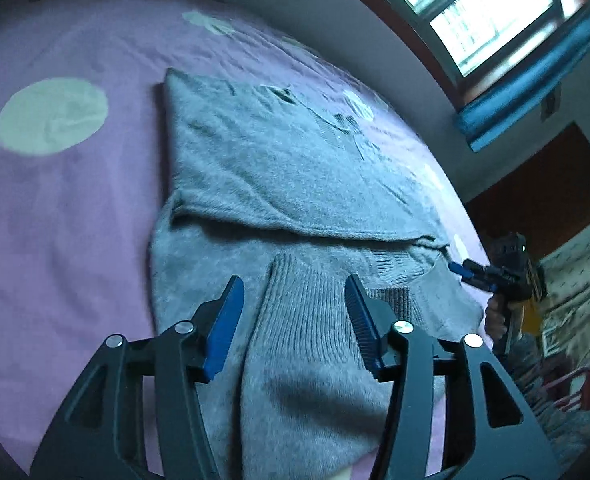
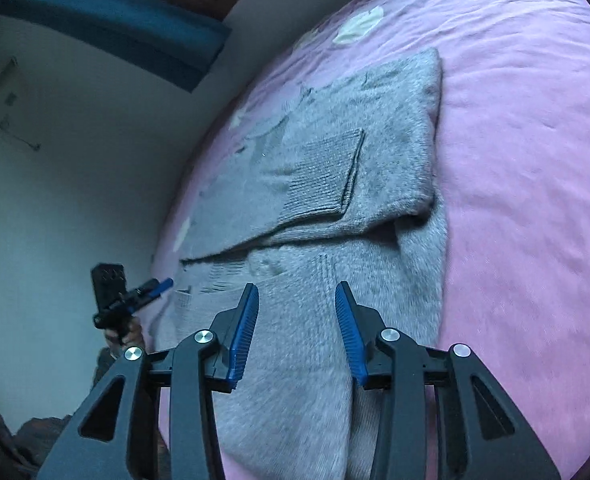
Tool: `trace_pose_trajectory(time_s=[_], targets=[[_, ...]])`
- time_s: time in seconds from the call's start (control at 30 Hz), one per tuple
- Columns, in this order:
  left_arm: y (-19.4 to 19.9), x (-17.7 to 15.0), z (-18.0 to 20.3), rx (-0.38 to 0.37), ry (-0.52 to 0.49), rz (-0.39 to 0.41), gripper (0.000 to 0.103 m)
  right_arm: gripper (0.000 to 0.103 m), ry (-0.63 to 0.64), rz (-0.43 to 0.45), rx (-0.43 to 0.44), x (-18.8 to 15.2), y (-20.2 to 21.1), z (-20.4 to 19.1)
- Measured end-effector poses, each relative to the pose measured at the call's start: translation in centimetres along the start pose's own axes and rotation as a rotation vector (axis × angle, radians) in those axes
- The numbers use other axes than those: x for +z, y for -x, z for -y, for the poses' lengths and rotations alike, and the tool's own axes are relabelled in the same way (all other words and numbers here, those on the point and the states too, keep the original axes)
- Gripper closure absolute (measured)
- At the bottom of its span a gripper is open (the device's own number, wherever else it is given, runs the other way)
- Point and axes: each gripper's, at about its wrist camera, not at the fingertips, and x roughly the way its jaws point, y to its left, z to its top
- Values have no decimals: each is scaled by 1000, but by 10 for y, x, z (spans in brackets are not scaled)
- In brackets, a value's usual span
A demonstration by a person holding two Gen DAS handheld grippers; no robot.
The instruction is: Fold small clothes
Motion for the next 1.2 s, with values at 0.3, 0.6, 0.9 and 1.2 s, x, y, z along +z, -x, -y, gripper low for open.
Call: trace_pose_trajectory(time_s=[0.3, 0.6, 0.9, 1.2], targets=[[-24, 3, 8, 20, -111, -117, 48, 62, 64, -50, -7, -5, -3, -1], [-32, 2, 20, 126, -209, -137, 76, 85, 195, -68, -134, -6, -15, -19], [-19, -3, 31, 189, -234, -88, 99, 97, 236, 18, -189, -11, 6, -31], [22, 11, 43, 214, -218, 62, 99, 98, 265, 117, -188, 3, 31, -55]])
